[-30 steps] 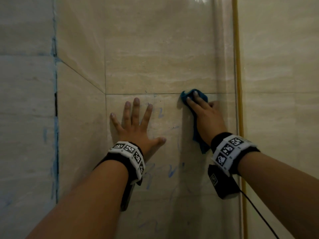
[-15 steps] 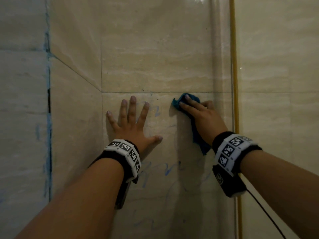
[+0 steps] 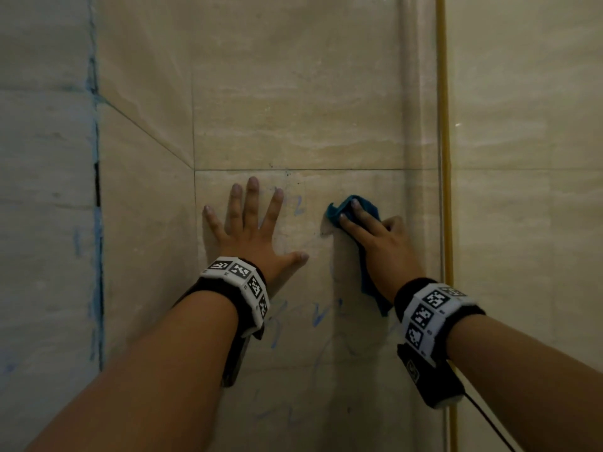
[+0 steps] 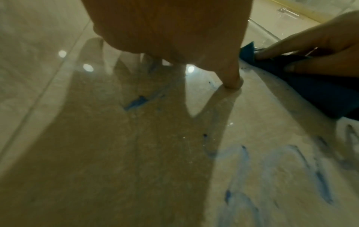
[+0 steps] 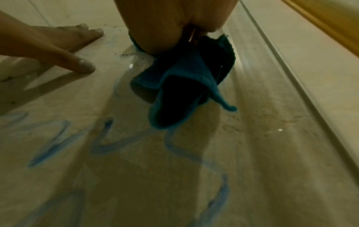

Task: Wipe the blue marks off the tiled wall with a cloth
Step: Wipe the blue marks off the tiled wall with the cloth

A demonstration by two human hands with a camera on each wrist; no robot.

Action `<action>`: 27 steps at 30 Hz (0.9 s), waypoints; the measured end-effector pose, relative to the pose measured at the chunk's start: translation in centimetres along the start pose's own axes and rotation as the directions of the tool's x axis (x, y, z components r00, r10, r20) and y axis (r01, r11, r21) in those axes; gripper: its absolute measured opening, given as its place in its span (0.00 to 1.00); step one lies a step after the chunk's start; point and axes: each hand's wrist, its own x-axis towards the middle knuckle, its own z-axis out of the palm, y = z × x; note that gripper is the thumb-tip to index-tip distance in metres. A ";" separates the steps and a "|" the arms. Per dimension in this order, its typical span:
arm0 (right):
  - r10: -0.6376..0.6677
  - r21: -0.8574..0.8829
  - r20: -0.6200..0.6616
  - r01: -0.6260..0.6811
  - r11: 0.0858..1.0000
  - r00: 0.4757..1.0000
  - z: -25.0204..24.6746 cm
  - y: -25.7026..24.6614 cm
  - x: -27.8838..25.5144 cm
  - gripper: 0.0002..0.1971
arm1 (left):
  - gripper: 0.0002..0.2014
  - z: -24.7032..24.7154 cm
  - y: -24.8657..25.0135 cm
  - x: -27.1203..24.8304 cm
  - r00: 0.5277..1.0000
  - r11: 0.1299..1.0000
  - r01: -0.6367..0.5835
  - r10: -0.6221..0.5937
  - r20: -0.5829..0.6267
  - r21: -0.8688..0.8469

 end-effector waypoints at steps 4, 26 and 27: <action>0.073 0.037 0.051 -0.075 0.996 0.996 -0.5 -0.7 0.1 0.33 | 0.53 -0.3 0.5 -0.8 1.000 1.000 0.010 -0.010 -0.006 -0.001; -0.079 0.003 0.134 0.080 0.997 0.988 -1.5 -1.1 0.5 0.26 | 0.55 3.0 2.6 -3.0 0.993 0.998 -0.064 0.062 0.101 0.026; -0.036 -0.005 0.149 0.037 0.999 0.988 -1.6 -1.1 1.0 0.26 | 0.55 3.1 2.6 -3.0 0.993 0.998 -0.064 0.062 0.096 0.025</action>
